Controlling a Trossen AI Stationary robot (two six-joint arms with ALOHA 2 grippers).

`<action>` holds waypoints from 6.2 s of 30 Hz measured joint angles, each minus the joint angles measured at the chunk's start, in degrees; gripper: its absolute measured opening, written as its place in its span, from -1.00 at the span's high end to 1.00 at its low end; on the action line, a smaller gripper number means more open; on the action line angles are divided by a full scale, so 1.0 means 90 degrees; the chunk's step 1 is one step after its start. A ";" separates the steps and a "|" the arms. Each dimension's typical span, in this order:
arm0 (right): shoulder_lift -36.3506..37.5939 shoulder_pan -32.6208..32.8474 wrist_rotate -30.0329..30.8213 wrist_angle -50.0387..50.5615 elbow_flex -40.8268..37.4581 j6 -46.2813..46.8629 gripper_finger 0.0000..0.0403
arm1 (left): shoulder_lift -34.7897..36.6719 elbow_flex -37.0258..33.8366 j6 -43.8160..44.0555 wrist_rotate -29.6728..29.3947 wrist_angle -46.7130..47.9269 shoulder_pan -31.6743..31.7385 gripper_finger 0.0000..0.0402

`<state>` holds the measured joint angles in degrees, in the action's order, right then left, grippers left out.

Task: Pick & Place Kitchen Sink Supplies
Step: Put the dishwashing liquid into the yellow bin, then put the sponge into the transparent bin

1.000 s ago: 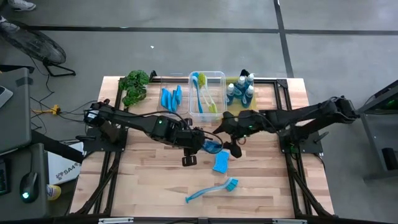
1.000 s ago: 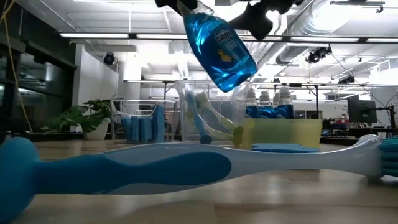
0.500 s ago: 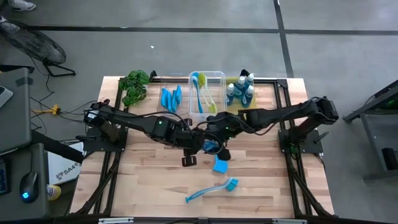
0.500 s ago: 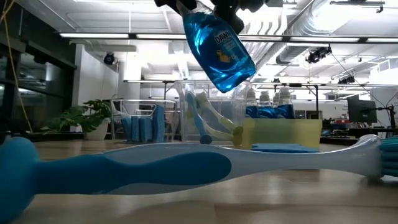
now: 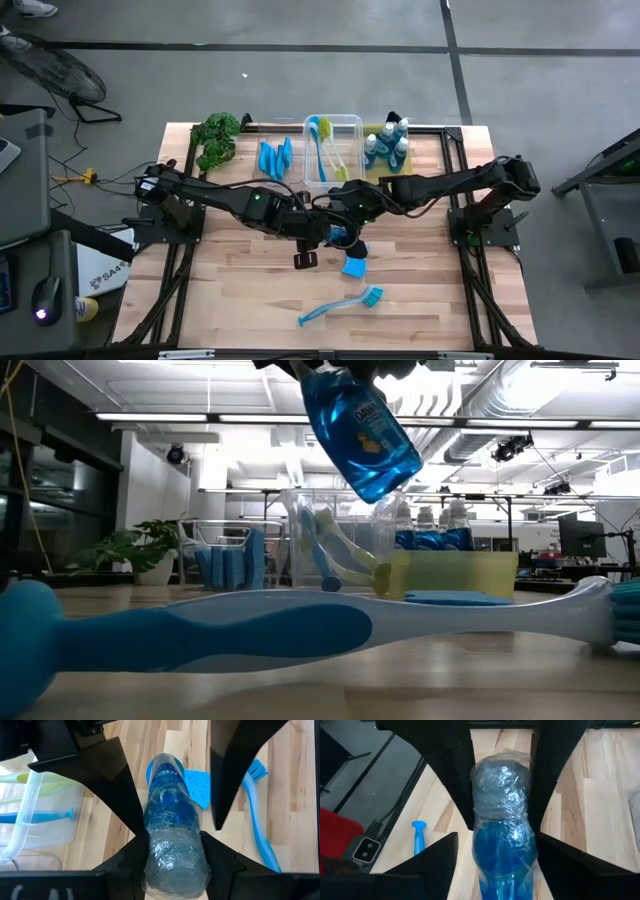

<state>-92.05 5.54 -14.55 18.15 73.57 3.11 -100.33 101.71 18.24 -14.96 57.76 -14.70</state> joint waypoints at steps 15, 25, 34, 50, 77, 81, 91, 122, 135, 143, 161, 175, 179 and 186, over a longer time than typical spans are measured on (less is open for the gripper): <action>0.0012 -0.0002 -0.0069 0.0083 -0.0016 0.0095 0.21 | 0.0000 0.0002 0.0004 -0.0044 -0.0102 0.0000 0.28; 0.0027 0.0005 -0.0136 0.0121 -0.0028 0.0257 0.21 | 0.0000 0.0001 -0.0005 0.0027 -0.0122 0.0007 -0.10; 0.0061 0.0012 0.0105 0.0451 -0.0033 0.0270 0.21 | 0.0017 0.0002 -0.0002 0.0022 -0.0101 0.0015 -0.12; 0.0979 -0.0208 0.1842 0.1829 -0.0039 0.0239 0.21 | 0.1059 0.0008 0.0501 -0.1621 0.0835 0.0012 -0.13; 0.3868 -0.1285 0.3446 0.3689 -0.0832 0.1248 0.21 | 0.1833 -0.2310 -0.1164 -0.0204 -0.1562 0.1364 0.00; 0.4320 -0.1282 0.3654 0.2833 -0.1794 0.1645 0.21 | 0.2386 -0.3168 -0.1162 0.0428 -0.2574 0.1649 0.07; 0.4774 -0.1285 0.4798 -0.0147 -0.3820 0.1827 0.21 | 0.3796 -0.4648 -0.0966 0.1292 -0.4041 0.2248 0.11; 0.2892 -0.1294 0.7278 -0.5025 -0.5990 0.2397 0.18 | 0.4656 -0.5622 -0.0429 0.2050 -0.4936 0.2985 0.11; 0.1667 -0.1411 0.7541 -0.5911 -0.5990 0.2818 0.17 | 0.4656 -0.5622 -0.0331 0.2106 -0.4918 0.2983 0.11; 0.1332 -0.1427 0.7599 -0.6040 -0.5990 0.2825 0.17 | 0.4653 -0.5620 -0.0328 0.2178 -0.4908 0.2982 0.11; 0.0984 -0.1617 0.7281 -0.6479 -0.5974 0.2820 0.09 | 0.4653 -0.5615 -0.0381 0.2242 -0.4872 0.2982 0.11; 0.0997 -0.1616 0.6184 -0.6407 -0.5978 0.2416 -0.24 | 0.4651 -0.5615 -0.0436 0.2215 -0.4877 0.2980 0.11; 0.1131 -0.1616 0.6150 -0.6335 -0.5978 0.2260 -0.25 | 0.4651 -0.5615 -0.0495 0.2210 -0.4877 0.2980 0.11; 0.1858 -0.1615 0.6150 -0.5381 -0.5975 0.2148 -0.25 | 0.4651 -0.5615 -0.0495 0.2209 -0.4879 0.2979 0.11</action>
<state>-75.33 -8.99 40.80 -30.27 19.79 22.45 -58.48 51.18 13.78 4.92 13.85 12.11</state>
